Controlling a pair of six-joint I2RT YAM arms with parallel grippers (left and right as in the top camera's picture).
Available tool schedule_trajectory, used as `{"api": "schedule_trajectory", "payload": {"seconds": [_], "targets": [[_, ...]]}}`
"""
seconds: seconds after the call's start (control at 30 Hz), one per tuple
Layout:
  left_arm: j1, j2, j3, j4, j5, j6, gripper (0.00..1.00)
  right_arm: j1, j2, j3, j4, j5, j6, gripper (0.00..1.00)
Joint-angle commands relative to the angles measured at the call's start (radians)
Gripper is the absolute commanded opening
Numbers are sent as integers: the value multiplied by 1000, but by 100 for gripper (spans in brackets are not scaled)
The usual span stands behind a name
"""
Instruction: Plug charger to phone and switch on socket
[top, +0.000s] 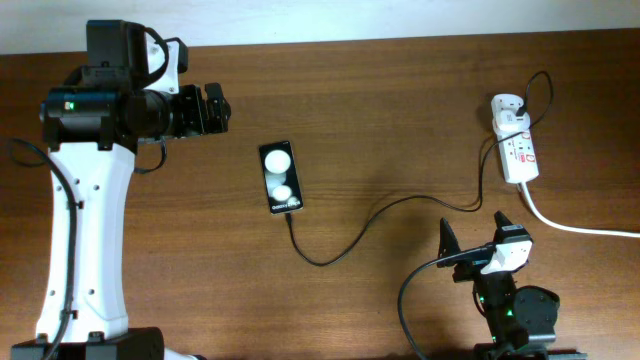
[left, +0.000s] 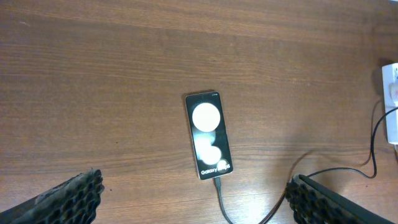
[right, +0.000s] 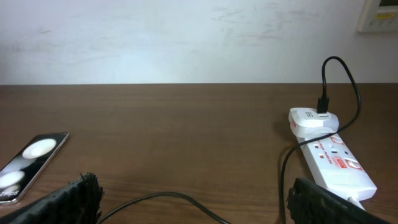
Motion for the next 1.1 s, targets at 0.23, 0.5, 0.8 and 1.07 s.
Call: {"api": "schedule_trajectory", "payload": {"seconds": [0.23,0.5,0.8,1.07], "targets": [[-1,-10,4,2,-3,2,99,8,-13,-23,14,27,0,99],[-1,-10,4,2,-3,2,99,5,-13,-23,17,28,0,99],[-1,-10,4,2,-3,2,99,5,-13,-23,17,28,0,99],[-1,-6,4,-21,-3,2,99,5,-13,-23,17,28,0,99]]}}
